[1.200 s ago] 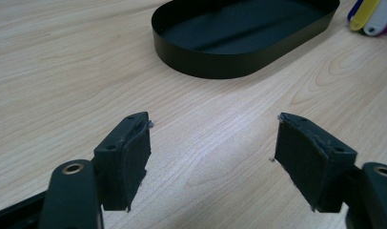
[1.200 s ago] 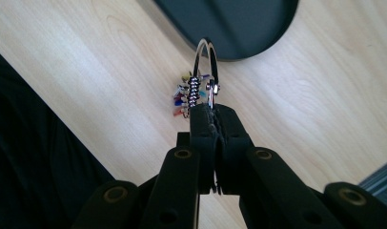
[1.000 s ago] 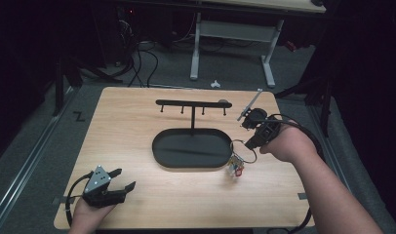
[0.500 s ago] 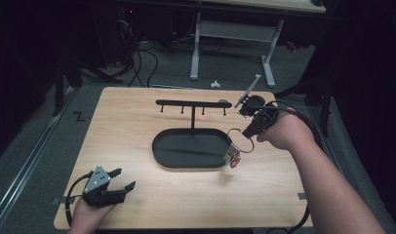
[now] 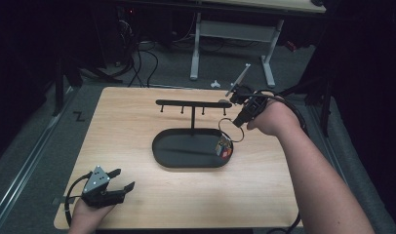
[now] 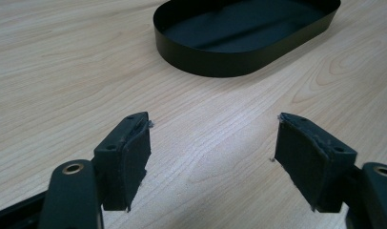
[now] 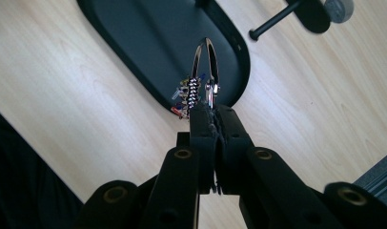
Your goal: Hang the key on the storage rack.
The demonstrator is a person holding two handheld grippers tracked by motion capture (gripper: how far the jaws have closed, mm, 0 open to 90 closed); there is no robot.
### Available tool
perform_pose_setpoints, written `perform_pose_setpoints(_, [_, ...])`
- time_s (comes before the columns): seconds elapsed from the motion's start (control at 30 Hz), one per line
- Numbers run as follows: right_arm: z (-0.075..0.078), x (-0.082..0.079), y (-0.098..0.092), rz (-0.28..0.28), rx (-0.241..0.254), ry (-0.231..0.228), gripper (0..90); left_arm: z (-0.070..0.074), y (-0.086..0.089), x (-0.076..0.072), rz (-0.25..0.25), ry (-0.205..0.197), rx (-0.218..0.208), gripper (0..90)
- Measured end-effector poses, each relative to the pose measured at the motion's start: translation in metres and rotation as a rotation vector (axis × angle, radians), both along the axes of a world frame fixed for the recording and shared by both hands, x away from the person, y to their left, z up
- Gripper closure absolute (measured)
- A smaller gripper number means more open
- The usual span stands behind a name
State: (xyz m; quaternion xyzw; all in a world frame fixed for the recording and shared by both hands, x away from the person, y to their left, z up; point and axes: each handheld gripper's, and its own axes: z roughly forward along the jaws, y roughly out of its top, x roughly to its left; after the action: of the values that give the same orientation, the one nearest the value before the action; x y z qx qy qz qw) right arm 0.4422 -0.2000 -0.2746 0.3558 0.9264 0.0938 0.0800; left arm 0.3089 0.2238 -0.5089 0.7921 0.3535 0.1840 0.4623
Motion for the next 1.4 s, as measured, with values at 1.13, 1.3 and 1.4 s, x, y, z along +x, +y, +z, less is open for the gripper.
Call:
perform_pose_setpoints(1.13, [-0.027,0.064,-0.001,-0.076,0.038,0.016,87.2,0.0,0.006,0.0,0.012,0.0,-0.009,28.1])
perform_pose_setpoints(1.3, [-0.027,0.064,0.002,-0.081,0.037,0.018,84.2,0.0,0.005,0.0,0.011,0.0,-0.008,28.1])
perform_pose_setpoints(1.4, [-0.025,0.062,0.003,-0.091,0.044,0.015,83.1,0.0,0.005,0.0,0.008,-0.002,-0.006,28.2])
